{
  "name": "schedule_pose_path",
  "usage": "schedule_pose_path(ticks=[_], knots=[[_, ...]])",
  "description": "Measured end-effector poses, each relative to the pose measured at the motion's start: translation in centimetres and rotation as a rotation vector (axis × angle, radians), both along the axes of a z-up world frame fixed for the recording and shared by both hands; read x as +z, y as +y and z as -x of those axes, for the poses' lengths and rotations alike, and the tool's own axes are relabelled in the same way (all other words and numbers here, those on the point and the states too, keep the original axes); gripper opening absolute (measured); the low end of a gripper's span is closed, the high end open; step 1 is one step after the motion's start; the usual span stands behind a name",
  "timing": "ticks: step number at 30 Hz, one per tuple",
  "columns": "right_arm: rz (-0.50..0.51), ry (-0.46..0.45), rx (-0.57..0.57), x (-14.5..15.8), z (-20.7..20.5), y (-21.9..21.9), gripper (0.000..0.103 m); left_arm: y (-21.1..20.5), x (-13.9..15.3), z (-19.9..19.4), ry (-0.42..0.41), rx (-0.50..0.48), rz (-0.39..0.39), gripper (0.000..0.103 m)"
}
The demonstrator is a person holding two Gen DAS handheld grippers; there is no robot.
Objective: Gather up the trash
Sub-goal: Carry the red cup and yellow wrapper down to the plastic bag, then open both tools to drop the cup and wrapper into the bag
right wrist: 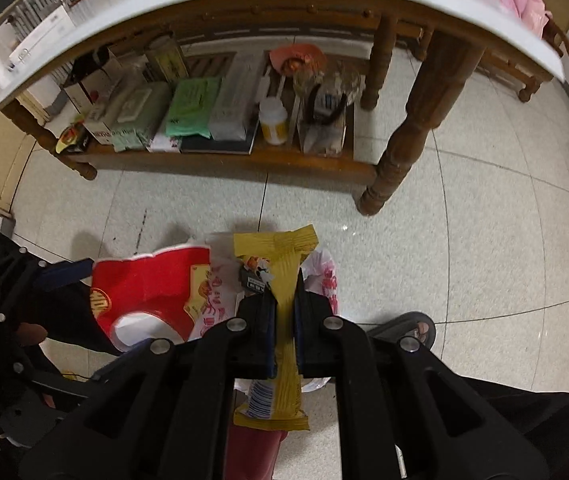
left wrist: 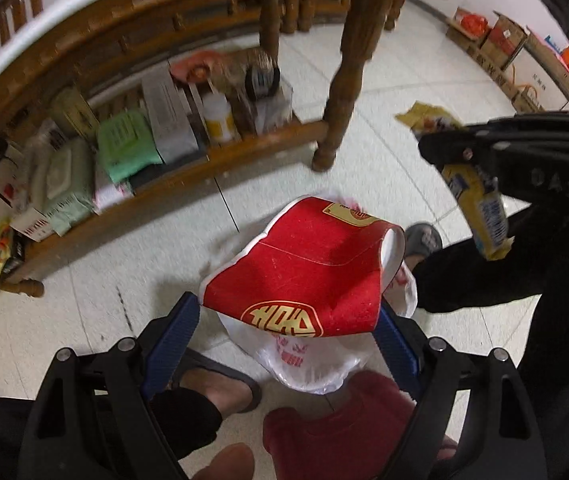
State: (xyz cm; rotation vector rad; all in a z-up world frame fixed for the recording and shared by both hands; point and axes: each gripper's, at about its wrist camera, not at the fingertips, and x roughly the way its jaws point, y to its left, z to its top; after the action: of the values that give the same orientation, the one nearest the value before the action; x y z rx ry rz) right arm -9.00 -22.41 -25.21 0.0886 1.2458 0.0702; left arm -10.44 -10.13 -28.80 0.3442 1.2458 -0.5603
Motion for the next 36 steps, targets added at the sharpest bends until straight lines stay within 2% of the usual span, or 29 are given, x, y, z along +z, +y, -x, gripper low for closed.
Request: schedule_pose_path(ticks=[8,14,19,27,28,29,30,31,32,36], knots=[[-0.033,0.088,0.004,-4.7,-1.2,-0.1,0.008,-1.0,-3.9,-1.3,0.052,-0.012,-0.051,0.082],[-0.04,0.16,0.004,-8.6,-1.5,0.4,0.008,-2.0,-8.0,-2.2,0.15,-0.005,-0.096,0.082],[-0.09,0.215,-0.017,-11.4,-1.8,-0.1,0.008,-2.1,-11.6,-2.1,0.206,-0.001,-0.144,0.082],[-0.082,0.258,-0.017,-13.5,-2.3,0.1,0.009,-2.0,-14.2,-2.1,0.254,-0.001,-0.169,0.083],[-0.087,0.266,-0.019,-13.7,-2.3,0.1,0.011,-2.0,-14.3,-2.1,0.255,-0.002,-0.172,0.083],[-0.091,0.269,-0.018,-13.9,-2.3,0.1,0.02,-2.0,-14.4,-2.1,0.254,-0.001,-0.173,0.084],[-0.095,0.271,-0.019,-13.9,-2.3,0.2,0.04,-1.9,-14.5,-2.1,0.257,0.0,-0.174,0.084],[-0.097,0.267,-0.024,-13.9,-2.4,0.2,0.051,-1.9,-14.6,-2.1,0.263,0.003,-0.172,0.089],[-0.091,0.263,-0.028,-14.0,-2.5,0.2,0.057,-1.8,-14.7,-2.2,0.269,0.007,-0.168,0.095],[-0.093,0.266,-0.033,-14.0,-2.7,0.2,0.057,-1.7,-14.7,-2.3,0.27,0.012,-0.163,0.095]])
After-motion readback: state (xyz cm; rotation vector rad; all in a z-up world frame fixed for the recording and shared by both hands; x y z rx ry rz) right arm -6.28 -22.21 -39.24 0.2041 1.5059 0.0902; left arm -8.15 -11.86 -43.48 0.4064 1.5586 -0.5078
